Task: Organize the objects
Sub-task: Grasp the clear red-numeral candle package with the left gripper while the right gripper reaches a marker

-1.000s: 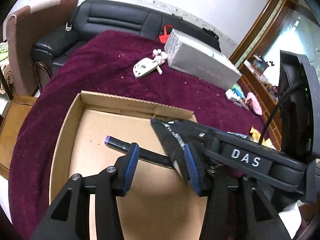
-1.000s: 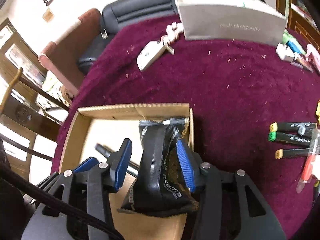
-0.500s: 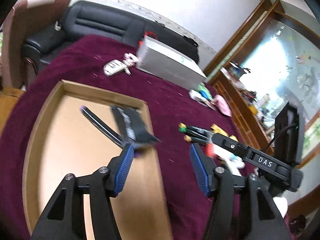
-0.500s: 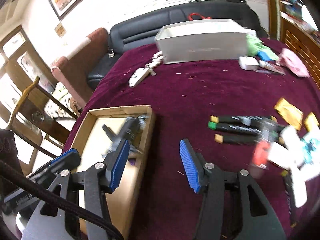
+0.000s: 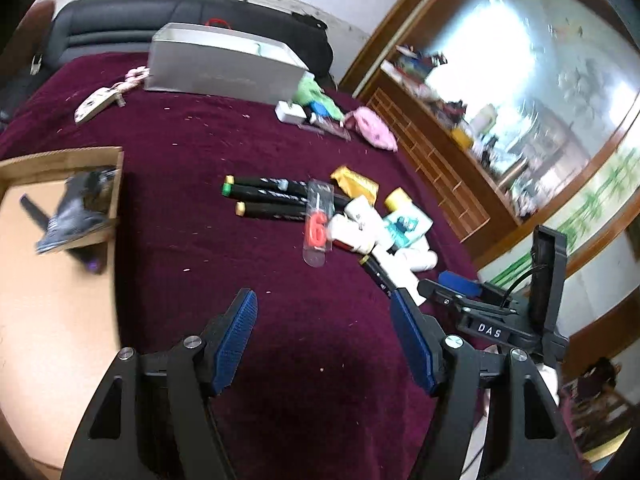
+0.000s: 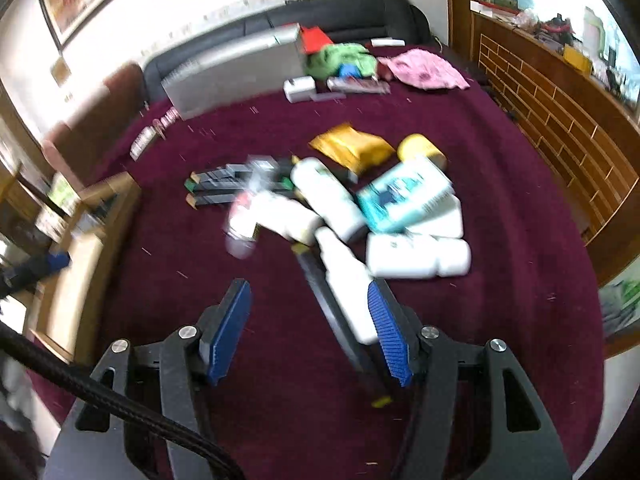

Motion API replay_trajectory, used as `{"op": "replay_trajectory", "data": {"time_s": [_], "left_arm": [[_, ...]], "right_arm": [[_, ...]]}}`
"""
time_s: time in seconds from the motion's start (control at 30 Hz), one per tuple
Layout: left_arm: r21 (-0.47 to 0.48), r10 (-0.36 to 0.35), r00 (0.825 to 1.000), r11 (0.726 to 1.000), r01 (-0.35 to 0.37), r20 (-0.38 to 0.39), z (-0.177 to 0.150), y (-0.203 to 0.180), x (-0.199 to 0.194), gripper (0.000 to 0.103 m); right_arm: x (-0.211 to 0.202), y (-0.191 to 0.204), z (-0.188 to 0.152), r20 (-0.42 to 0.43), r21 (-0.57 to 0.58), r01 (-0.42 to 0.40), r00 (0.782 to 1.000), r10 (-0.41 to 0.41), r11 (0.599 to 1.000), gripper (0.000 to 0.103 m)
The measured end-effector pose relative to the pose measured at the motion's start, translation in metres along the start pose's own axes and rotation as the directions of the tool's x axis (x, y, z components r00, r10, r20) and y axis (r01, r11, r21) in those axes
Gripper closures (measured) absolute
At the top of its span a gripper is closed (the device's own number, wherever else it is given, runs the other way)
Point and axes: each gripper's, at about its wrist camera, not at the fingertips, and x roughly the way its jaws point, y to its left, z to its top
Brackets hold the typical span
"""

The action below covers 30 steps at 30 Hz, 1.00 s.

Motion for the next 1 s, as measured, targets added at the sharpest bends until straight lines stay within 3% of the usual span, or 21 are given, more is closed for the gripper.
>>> {"op": "replay_trajectory", "data": {"time_s": [0.13,0.27,0.47,0.6,0.83,0.9,0.93,0.97,1.0], "left_arm": [[0.057,0.06,0.998,0.997,-0.059,-0.019,0.002,-0.015,0.021,0.04],[0.081,0.116,0.993,0.99,-0.114,-0.014,0.007,-0.017,0.039,0.04],[0.122,0.183,0.983,0.977,-0.177,-0.035,0.016,-0.018,0.081,0.04],[0.217,0.279,0.96,0.938,-0.27,-0.01,0.03,-0.029,0.118,0.041],[0.313,0.32,0.947,0.903,-0.294,-0.033,0.036,-0.042,0.167,0.041],[0.341,0.354,0.935,0.883,-0.323,-0.033,0.037,-0.048,0.179,0.041],[0.348,0.36,0.932,0.879,-0.325,-0.038,0.037,-0.049,0.183,0.042],[0.35,0.358,0.933,0.88,-0.321,-0.046,0.036,-0.05,0.187,0.051],[0.335,0.309,0.95,0.901,-0.275,-0.05,0.037,-0.049,0.186,0.074]], "right_arm": [[0.014,-0.004,-0.005,0.012,-0.051,0.043,0.999,-0.043,0.998,0.044],[0.024,-0.013,-0.006,-0.02,-0.049,0.031,0.999,-0.032,0.998,0.063],[0.037,-0.021,-0.005,-0.049,-0.034,-0.014,0.999,0.012,0.999,0.064],[0.043,-0.034,-0.007,-0.045,0.027,-0.06,0.997,0.061,0.998,0.064],[0.047,-0.046,-0.009,-0.032,0.093,-0.127,0.991,0.131,0.988,0.063],[0.048,-0.045,-0.01,-0.032,0.089,-0.137,0.99,0.14,0.987,0.063],[0.048,-0.046,-0.01,-0.031,0.092,-0.141,0.989,0.145,0.986,0.062],[0.049,-0.046,-0.009,-0.029,0.095,-0.145,0.989,0.148,0.985,0.062],[0.049,-0.046,-0.009,-0.028,0.099,-0.147,0.988,0.151,0.984,0.062]]}}
